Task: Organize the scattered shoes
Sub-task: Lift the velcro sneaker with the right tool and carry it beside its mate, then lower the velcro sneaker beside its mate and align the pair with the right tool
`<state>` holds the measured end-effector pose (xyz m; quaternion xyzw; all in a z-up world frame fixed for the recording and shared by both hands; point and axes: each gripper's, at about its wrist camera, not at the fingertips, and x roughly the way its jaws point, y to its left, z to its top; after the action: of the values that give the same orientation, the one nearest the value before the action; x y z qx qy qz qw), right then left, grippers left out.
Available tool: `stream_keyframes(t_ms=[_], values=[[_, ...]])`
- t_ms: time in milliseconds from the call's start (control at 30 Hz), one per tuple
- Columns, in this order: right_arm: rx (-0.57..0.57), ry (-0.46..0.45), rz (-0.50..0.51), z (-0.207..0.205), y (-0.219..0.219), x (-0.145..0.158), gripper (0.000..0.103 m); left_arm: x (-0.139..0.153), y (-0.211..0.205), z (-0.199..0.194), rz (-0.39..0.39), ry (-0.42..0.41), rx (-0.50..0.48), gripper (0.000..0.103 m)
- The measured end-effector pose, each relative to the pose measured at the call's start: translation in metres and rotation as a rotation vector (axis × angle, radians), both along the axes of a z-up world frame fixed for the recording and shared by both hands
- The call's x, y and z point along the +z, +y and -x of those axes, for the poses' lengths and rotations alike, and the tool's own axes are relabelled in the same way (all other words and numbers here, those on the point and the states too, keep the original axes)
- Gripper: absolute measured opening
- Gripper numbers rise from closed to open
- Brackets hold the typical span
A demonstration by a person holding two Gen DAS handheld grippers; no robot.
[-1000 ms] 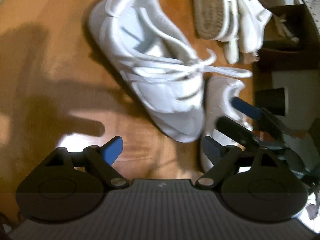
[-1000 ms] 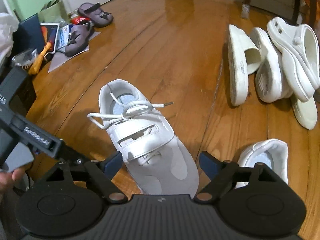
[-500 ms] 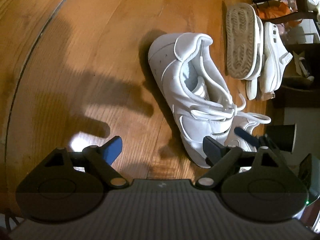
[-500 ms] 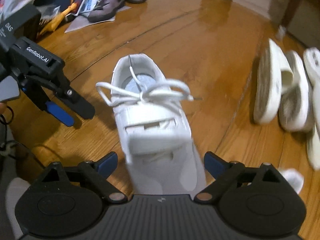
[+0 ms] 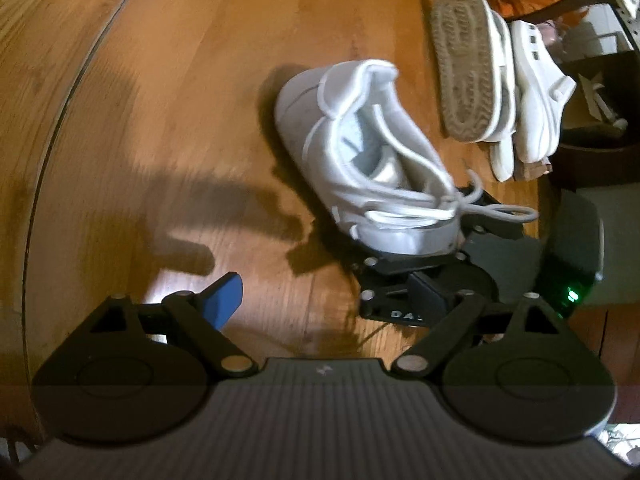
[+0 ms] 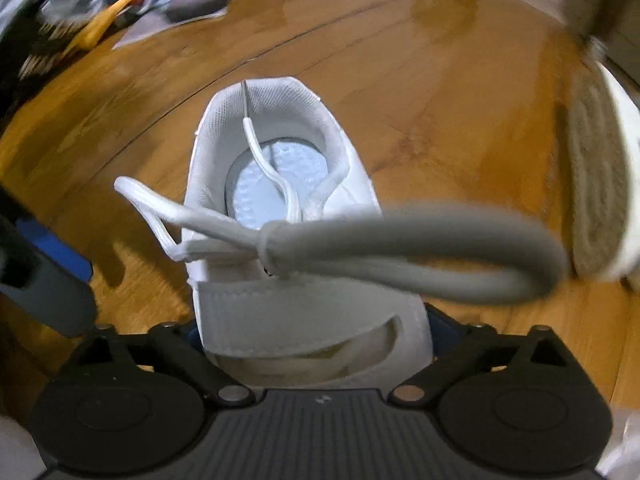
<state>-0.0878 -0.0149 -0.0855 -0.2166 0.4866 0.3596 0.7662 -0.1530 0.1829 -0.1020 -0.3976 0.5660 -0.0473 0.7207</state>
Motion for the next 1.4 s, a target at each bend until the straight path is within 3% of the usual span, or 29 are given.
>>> stream_keyframes(t_ms=[233, 333, 400, 567, 700, 767, 833, 933, 1000, 1200, 1233, 1333, 1400], values=[[-0.206, 0.1, -0.145, 0.015, -0.036, 0.015, 0.093, 0.006, -0.002, 0.002, -0.008, -0.019, -0.006, 0.09], [-0.265, 0.099, -0.204, 0.018, -0.049, 0.028, 0.092, 0.013, 0.001, 0.004, -0.018, -0.021, 0.006, 0.09], [-0.314, 0.062, -0.229, 0.022, -0.06, 0.044, 0.092, 0.025, 0.002, 0.008, -0.025, -0.043, 0.003, 0.091], [-0.349, -0.191, -0.225, 0.036, -0.101, 0.12, 0.092, 0.042, 0.006, 0.014, -0.029, -0.114, 0.0, 0.093], [-0.448, -0.359, -0.091, 0.036, -0.141, 0.149, 0.093, 0.029, -0.004, 0.008, -0.025, -0.076, -0.04, 0.093], [-0.52, -0.415, 0.036, 0.028, -0.164, 0.14, 0.093, 0.029, -0.016, 0.007, -0.065, -0.069, -0.082, 0.093], [-0.582, -0.414, 0.084, 0.021, -0.188, 0.127, 0.093, 0.03, -0.024, 0.005, -0.074, -0.073, -0.104, 0.093], [-0.7, -0.366, 0.118, 0.009, -0.226, 0.108, 0.093, 0.033, -0.043, 0.001, 0.009, -0.098, -0.152, 0.093], [-0.743, -0.349, 0.152, 0.003, -0.24, 0.099, 0.093, 0.035, -0.05, -0.001, 0.015, -0.099, -0.17, 0.093], [-0.663, -0.181, 0.23, -0.026, -0.241, 0.06, 0.093, 0.032, -0.052, -0.003, -0.036, -0.052, -0.177, 0.093], [-0.657, -0.2, 0.253, -0.023, -0.232, 0.059, 0.092, 0.031, -0.049, -0.003, -0.034, -0.04, -0.168, 0.093], [-0.589, -0.378, 0.323, -0.006, -0.203, 0.066, 0.102, 0.029, -0.04, -0.002, -0.04, -0.03, -0.139, 0.093], [-0.526, -0.42, 0.328, -0.001, -0.193, 0.072, 0.102, 0.029, -0.035, -0.001, -0.043, -0.03, -0.116, 0.093]])
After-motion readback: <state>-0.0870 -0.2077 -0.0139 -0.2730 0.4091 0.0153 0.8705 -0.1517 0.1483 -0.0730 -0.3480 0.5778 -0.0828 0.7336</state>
